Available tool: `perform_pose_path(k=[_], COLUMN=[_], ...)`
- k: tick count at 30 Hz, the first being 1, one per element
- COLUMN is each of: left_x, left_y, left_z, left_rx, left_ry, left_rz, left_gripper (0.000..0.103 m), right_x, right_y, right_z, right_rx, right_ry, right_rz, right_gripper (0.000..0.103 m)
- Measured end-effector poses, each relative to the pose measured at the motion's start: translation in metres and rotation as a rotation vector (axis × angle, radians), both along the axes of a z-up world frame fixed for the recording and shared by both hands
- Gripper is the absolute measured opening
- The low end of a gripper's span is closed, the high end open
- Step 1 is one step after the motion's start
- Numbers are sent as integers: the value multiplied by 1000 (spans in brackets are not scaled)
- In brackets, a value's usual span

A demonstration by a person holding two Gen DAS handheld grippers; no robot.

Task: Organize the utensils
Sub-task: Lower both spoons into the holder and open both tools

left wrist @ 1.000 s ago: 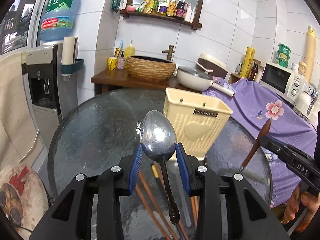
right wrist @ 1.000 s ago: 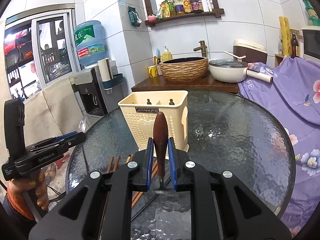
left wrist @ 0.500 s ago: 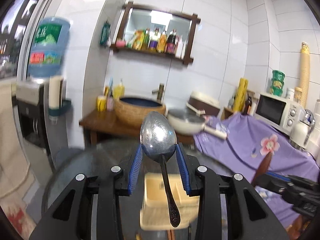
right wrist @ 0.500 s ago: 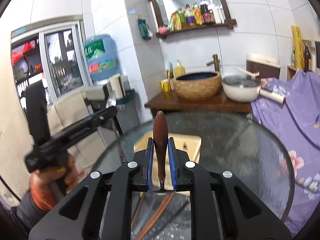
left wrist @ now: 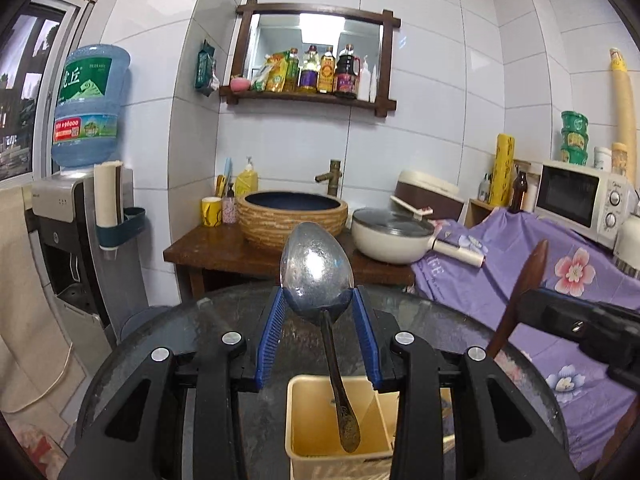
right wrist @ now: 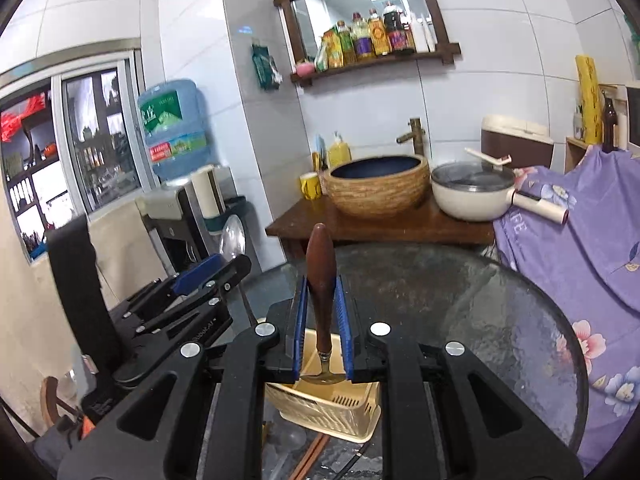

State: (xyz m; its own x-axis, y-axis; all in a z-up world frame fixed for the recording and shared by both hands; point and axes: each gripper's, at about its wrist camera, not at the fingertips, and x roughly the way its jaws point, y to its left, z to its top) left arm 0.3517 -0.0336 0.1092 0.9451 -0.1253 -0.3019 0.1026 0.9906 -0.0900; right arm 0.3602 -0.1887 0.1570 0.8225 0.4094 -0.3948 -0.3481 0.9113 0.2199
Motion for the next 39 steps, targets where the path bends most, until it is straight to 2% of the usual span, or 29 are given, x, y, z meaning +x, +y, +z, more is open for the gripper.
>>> perform_pose_path(k=[6,12,18,25,32,33,34,35,36,37,39], left_x=[-5,-5,-5,-5,-12,-14,-17,-21,-25,-30,-40], left_y=[4,11,9,7,10,11,12,14,16,19,26], left_z=[-23,-36,-45,-56,-50,-47,-46,-44,-42,-41,-41], left_rx=[20,51,77,100,81,75,68,61,53,44,26], left_ry=[28,51,70,91,62,55,48,40,28,18,8], left_rz=[-5,-10,-27,-37,-39,-42,-42,-38,-28,-17,4], left_gripper=[34,35,35,33,34,38,42,51,59,63,73], right_x=[8,5,7,3,5,5,4,2,0,-4,-10], right_y=[9,22,24,25,17,16,15,13,11,9,5], right_z=[-41,-62,-75,-76,-76,-76,-75,-74,-72,-70,-66], right_rx=[-27,-117,-139,-157,-109,-103,-101,-98,-93,-86,-86], right_ry=[51,36,60,46,60,58,55,48,39,24,-2], right_rz=[6,10,15,6,-12,-15,-17,-18,-24,-36,-60], right_gripper=[15,15,15,15,16,18,24,30,43,51,55])
